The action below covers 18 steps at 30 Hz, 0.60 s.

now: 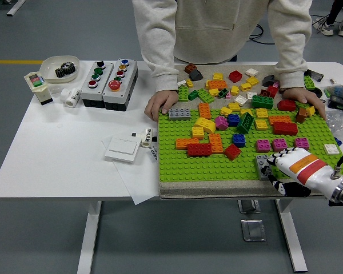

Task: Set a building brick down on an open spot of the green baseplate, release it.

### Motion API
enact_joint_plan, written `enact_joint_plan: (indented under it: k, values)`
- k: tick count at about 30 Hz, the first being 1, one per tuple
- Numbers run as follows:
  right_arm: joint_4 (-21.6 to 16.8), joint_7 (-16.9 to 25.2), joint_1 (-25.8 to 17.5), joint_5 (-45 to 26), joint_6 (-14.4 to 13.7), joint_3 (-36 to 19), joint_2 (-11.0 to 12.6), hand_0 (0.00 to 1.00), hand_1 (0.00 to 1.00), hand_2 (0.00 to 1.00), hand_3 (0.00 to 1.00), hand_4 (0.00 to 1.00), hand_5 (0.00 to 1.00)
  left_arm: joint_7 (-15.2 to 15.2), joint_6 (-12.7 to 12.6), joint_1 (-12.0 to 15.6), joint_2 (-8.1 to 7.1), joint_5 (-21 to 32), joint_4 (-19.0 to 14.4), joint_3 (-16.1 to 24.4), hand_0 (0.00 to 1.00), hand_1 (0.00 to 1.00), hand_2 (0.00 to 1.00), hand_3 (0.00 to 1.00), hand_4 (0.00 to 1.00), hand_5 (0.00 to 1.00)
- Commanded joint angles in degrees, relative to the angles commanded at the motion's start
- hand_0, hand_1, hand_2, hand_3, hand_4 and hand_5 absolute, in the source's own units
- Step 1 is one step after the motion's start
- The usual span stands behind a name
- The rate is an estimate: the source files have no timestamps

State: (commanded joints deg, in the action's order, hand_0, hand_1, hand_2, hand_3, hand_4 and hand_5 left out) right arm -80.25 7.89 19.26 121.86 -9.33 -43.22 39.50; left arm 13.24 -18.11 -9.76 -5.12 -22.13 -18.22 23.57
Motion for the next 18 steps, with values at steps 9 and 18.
enact_joint_plan:
  k: [9,18]
  values:
    - [0.5,0.1,-0.1,-0.2,0.2,0.0,0.1,0.698,0.644,0.702,0.622,0.418,0.318,0.2,0.0,0.1,-0.01,-0.5,0.0,0.3,0.605,0.679,0.641,0.546,0.558,0.599]
    - [-0.2,0.2,-0.2,-0.2,0.2,0.4,0.1,0.698,0.643,0.700,0.621,0.413,0.312,0.2,0.1,0.1,-0.03,-0.7,0.0,0.3,0.605,0.679,0.641,0.546,0.558,0.598]
